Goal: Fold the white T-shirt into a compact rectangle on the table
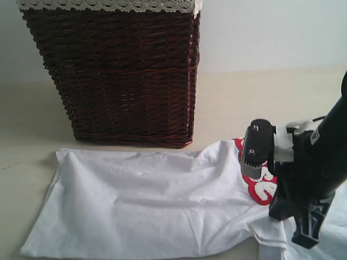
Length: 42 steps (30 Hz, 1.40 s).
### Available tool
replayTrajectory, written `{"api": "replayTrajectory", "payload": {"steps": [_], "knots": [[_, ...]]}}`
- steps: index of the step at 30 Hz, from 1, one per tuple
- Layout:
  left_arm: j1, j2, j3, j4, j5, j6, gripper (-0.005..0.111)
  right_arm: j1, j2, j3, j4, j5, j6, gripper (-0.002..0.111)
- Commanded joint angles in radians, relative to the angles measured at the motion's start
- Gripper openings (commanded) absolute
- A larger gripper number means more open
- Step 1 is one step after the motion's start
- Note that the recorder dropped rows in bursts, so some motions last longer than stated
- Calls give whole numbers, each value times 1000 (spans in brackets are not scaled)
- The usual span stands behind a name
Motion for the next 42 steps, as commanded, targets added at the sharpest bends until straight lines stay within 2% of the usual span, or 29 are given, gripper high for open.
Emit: {"api": "replayTrajectory", "payload": {"steps": [1,10,12,15,21,24,30,33,38,42], "knots": [[2,-7,2,-3,-6,-1,3,1,33,-67,-46,-50,29,0],[2,-7,2,-3,-6,-1,3,1,142,-105,-168,-317,137,0],[2,-7,2,-3,-6,-1,3,1,159,-105,-168,-374,178,4],[2,-7,2,-3,-6,-1,3,1,185,-105,-215,-469,289,18],[2,-7,2,-3,-6,-1,3,1,234,-105,-509,-534,562,54],[2,-7,2,-3,-6,-1,3,1,242,-105,-548,-544,623,62],[2,-7,2,-3,-6,-1,3,1,229,-105,-467,-409,586,62],[2,-7,2,-3,-6,-1,3,1,220,-105,-369,-303,532,59],[2,-7,2,-3,-6,-1,3,1,65,-105,-278,-323,467,56],[2,-7,2,-3,-6,-1,3,1,-8,-80,27,-178,299,56]]}}
